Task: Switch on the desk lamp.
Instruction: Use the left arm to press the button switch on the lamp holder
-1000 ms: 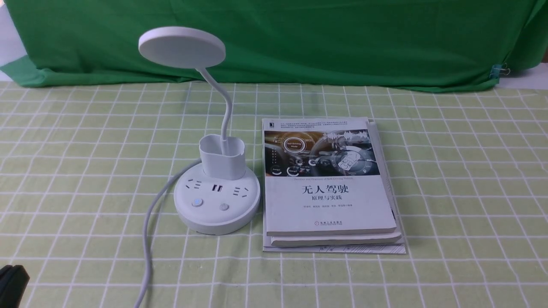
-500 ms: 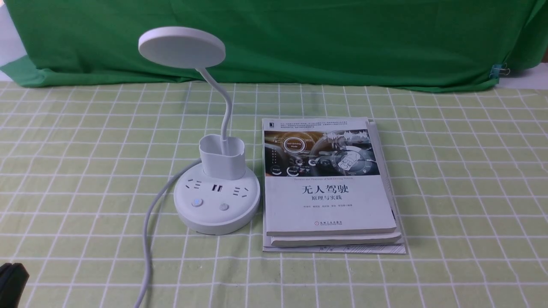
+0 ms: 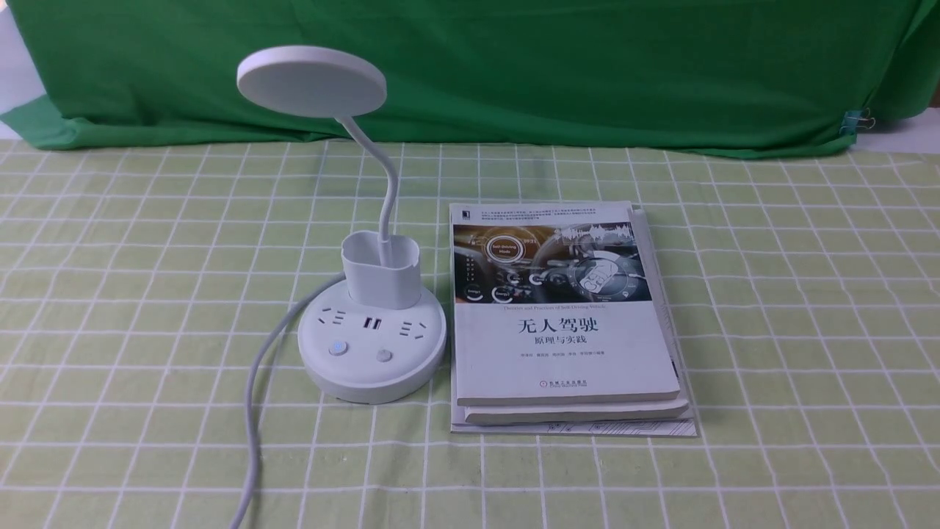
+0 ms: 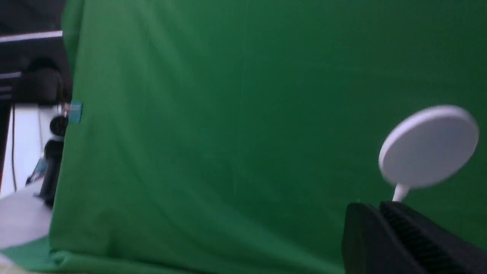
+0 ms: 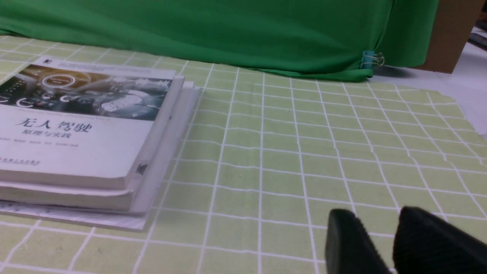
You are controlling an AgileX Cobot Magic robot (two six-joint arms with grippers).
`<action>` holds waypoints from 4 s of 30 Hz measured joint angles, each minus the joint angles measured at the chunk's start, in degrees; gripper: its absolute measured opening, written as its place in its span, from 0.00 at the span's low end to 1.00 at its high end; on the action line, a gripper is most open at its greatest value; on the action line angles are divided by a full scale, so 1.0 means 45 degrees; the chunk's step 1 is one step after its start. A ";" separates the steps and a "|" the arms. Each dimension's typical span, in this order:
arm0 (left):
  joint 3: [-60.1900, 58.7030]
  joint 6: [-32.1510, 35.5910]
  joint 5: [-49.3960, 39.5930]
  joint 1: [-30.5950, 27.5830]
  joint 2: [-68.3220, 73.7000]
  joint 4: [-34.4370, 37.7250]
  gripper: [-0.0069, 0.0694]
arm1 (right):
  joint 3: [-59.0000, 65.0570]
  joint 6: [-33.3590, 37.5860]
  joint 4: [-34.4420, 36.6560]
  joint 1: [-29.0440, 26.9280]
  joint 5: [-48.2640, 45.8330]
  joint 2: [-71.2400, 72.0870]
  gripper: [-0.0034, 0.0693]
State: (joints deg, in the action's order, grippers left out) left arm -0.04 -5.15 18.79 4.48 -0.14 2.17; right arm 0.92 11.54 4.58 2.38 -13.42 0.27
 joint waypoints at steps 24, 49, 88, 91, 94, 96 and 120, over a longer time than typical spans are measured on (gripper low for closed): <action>0.8370 0.0568 -0.8441 0.0000 1.2040 0.1428 0.12 | 0.0000 0.0000 0.0000 0.0000 0.0000 0.0000 0.38; 1.4158 0.1692 -1.2406 0.4751 2.1433 0.0308 0.12 | 0.0000 0.0000 0.0000 0.0000 0.0000 0.0000 0.38; 1.4790 0.0891 -1.1457 0.4964 2.3358 -0.0915 0.12 | 0.0000 0.0000 0.0000 0.0000 0.0000 0.0000 0.38; 1.4774 0.0891 -1.1425 0.4964 2.3358 -0.0915 0.12 | 0.0000 0.0000 0.0000 0.0000 0.0000 0.0000 0.38; 1.4628 0.0862 -1.1254 0.4964 2.3332 -0.0926 0.12 | 0.0000 0.0000 0.0000 0.0000 0.0000 0.0000 0.38; 1.4582 0.0847 -1.1182 0.4964 2.3318 -0.0935 0.12 | 0.0000 0.0000 0.0000 0.0000 0.0000 0.0000 0.38; 1.3840 0.0847 -1.1863 0.4964 2.2023 -0.0958 0.12 | 0.0000 0.0000 0.0000 0.0000 0.0000 0.0000 0.38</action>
State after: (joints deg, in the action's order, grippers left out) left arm 62.24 -1.34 -34.59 26.82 98.96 -2.14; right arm 0.92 11.54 4.58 2.38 -13.42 0.27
